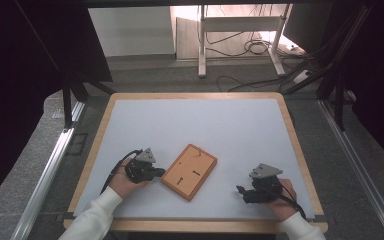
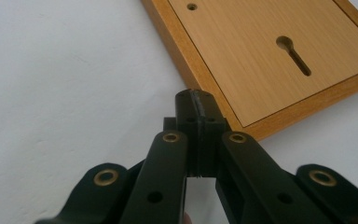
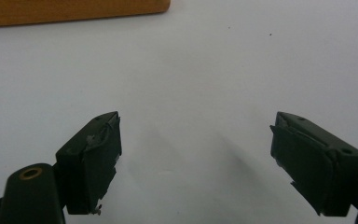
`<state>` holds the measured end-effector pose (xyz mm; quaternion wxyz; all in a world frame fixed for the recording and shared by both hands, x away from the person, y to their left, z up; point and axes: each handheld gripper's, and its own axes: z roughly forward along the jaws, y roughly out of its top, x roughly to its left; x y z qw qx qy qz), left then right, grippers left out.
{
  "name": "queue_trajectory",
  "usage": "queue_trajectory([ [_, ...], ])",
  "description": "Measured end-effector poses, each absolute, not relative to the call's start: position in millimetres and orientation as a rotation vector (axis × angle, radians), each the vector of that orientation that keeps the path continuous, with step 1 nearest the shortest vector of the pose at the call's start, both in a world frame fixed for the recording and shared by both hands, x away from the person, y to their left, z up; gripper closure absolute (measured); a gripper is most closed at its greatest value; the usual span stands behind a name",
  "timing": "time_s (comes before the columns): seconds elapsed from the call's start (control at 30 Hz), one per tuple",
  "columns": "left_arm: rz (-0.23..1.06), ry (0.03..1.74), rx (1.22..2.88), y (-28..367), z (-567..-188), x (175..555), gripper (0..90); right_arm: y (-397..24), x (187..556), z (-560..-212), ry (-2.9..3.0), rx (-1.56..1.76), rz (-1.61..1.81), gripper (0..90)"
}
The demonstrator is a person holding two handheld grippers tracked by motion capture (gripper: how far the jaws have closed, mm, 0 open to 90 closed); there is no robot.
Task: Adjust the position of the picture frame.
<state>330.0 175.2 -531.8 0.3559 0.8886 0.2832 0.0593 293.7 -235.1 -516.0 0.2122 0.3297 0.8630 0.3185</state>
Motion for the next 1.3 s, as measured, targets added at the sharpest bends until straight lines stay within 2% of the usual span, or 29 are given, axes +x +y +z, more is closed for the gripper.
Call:
queue_trajectory([
  [1.03,0.081,0.589,2.349,123,-532,308,90.0,-235,295,-517,2.394,0.920,0.881,16.8],
  [1.3,0.063,0.606,2.335,121,-533,309,90.0,-235,295,-517,2.395,0.915,0.880,16.8],
])
